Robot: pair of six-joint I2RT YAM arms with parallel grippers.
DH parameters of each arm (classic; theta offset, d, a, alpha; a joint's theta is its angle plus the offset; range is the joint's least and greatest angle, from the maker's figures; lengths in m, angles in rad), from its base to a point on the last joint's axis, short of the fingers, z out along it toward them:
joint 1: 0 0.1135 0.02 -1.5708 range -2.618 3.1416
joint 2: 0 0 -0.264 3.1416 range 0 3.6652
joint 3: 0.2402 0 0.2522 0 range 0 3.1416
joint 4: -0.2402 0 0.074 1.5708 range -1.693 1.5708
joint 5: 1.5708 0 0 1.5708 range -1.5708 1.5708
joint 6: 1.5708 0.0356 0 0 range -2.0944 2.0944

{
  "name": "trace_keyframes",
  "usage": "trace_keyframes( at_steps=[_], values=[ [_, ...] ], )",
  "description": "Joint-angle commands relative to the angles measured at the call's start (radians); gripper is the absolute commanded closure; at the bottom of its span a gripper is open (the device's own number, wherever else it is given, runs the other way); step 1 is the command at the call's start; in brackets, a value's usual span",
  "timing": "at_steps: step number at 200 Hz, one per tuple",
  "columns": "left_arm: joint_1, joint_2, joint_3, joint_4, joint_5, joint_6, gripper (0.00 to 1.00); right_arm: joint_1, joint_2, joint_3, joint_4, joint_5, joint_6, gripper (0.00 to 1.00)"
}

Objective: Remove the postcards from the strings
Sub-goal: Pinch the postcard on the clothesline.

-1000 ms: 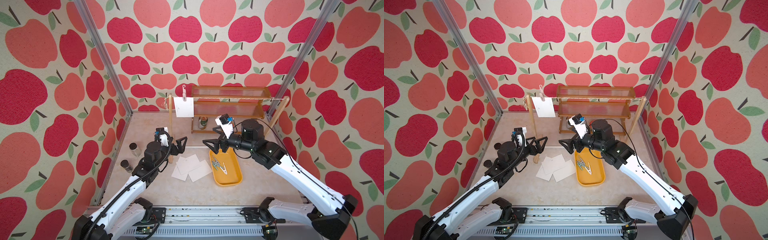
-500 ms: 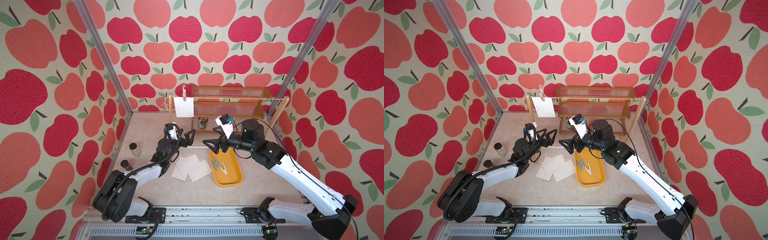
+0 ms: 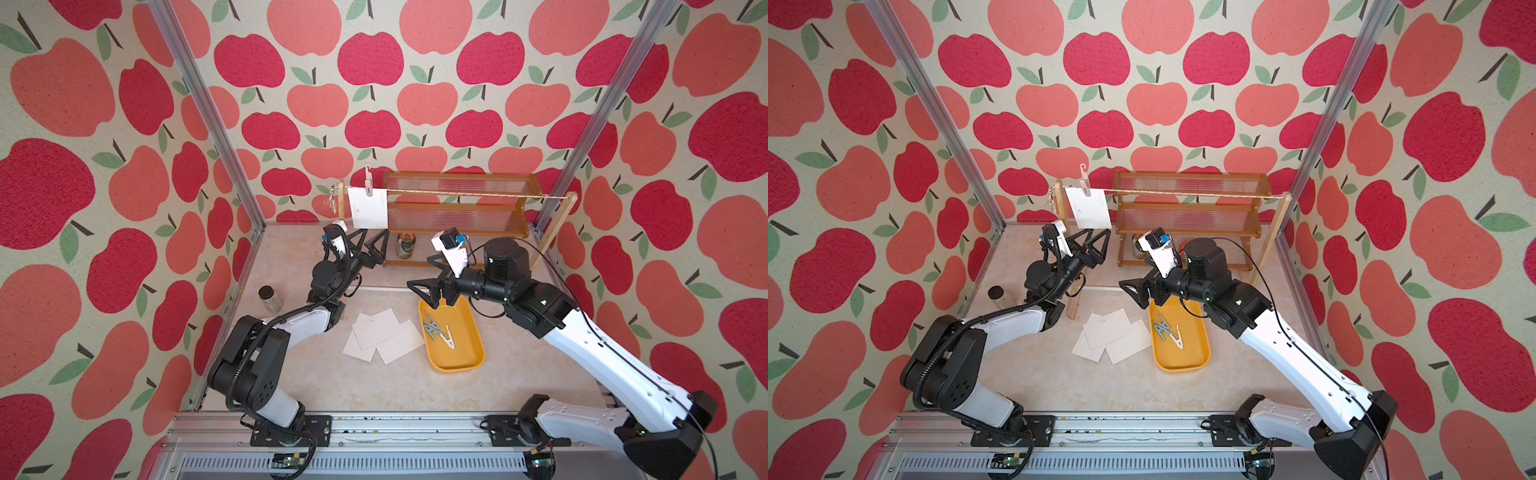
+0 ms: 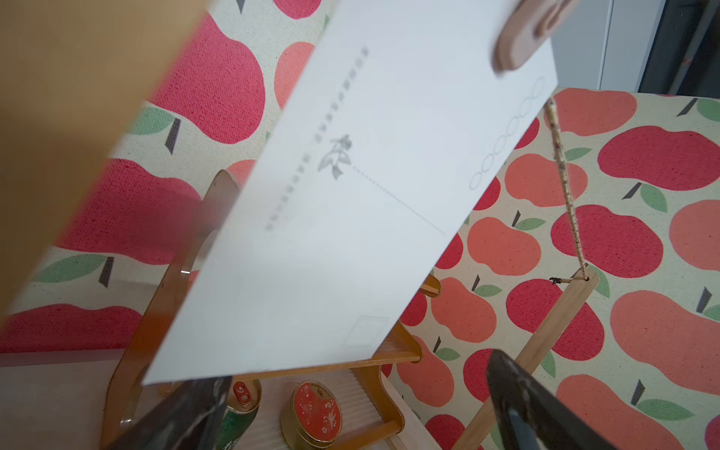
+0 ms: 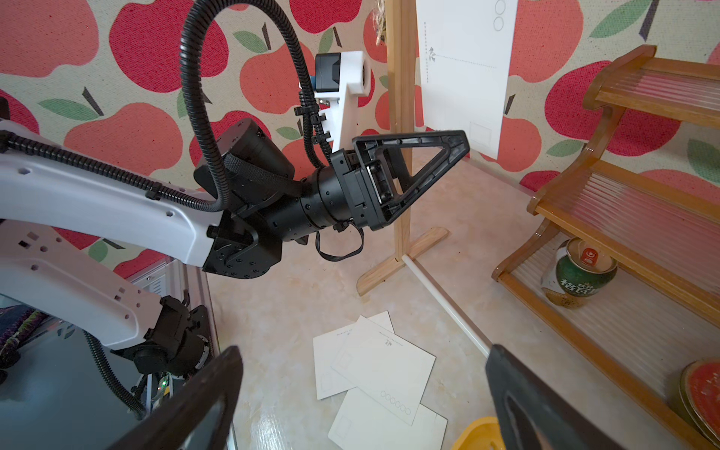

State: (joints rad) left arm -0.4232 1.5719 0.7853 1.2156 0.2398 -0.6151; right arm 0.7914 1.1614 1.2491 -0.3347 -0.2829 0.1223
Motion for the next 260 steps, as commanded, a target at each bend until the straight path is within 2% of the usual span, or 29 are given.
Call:
trace_keyframes(
  at_steps=[1,78,118,151,212,260],
  values=[
    [-0.003,0.016,0.04,0.069,0.032,-0.015,0.01,-0.006,0.001,0.023,-0.008,-0.013,-0.02,0.01],
    [-0.02,0.001,0.07,0.099,0.069,-0.025,0.1,-0.006,0.017,0.026,-0.003,-0.02,-0.024,0.01],
    [-0.041,-0.02,0.061,0.056,0.05,-0.005,0.06,-0.007,0.014,0.023,0.0,-0.025,-0.025,0.01],
    [-0.046,0.0,0.055,0.032,-0.015,-0.011,0.0,-0.008,0.008,0.025,-0.001,-0.027,-0.025,0.01],
    [-0.032,0.1,0.088,0.09,-0.062,-0.072,0.0,-0.007,-0.018,0.03,-0.019,-0.018,-0.031,0.01],
    [-0.02,0.126,0.103,0.099,-0.062,-0.1,0.01,-0.006,-0.029,0.031,-0.028,-0.011,-0.031,0.01]
  ],
)
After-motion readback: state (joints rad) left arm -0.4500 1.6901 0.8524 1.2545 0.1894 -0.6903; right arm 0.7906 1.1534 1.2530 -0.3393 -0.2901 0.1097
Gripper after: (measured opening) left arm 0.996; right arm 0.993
